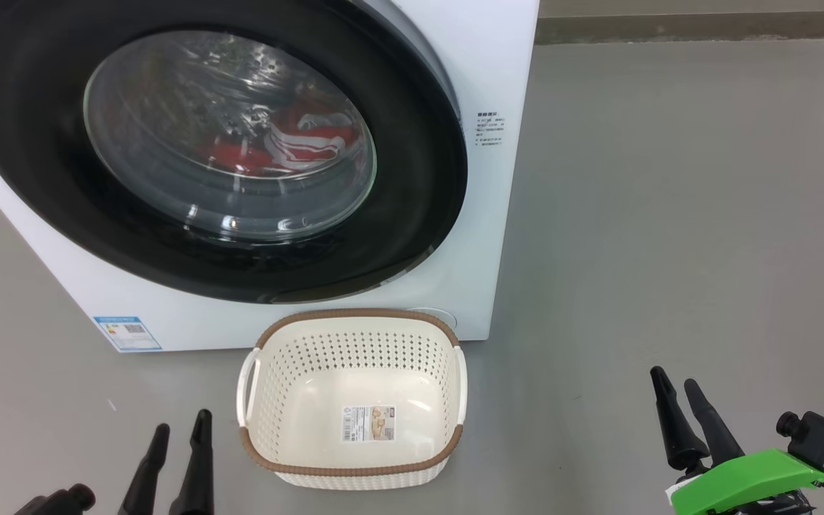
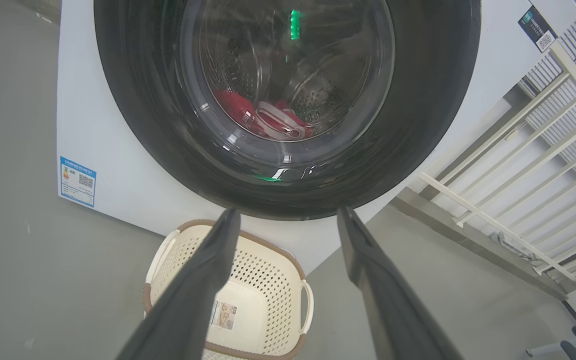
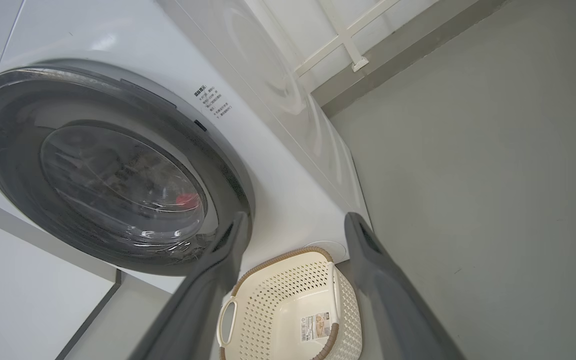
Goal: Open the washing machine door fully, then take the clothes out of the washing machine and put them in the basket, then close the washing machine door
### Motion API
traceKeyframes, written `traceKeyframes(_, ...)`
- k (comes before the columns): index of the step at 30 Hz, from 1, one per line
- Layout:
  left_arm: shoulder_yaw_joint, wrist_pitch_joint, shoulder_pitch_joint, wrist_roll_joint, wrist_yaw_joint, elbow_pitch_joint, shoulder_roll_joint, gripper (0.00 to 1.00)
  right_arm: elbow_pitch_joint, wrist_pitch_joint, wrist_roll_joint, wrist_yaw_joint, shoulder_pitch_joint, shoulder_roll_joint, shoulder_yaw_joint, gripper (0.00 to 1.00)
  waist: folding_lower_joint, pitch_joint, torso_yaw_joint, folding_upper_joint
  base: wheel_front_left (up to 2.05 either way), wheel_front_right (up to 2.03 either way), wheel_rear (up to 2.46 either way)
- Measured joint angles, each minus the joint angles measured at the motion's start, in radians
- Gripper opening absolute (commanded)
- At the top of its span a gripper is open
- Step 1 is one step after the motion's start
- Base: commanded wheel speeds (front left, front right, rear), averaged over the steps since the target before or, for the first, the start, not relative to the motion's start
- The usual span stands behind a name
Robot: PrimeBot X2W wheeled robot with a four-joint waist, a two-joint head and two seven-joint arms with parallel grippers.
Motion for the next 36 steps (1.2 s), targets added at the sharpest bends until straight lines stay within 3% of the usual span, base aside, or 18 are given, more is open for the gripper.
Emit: traceKeyframes(36,-0.004,-0.101,0.04,0.406,-0.001,-0.065,0.001,1.0,-0.02,-0.098,-0.352,0.0,0.014,-0.013,0.03,1.0,0.0,0.002,-0.008,0.0001,0.0,0.0,0.0)
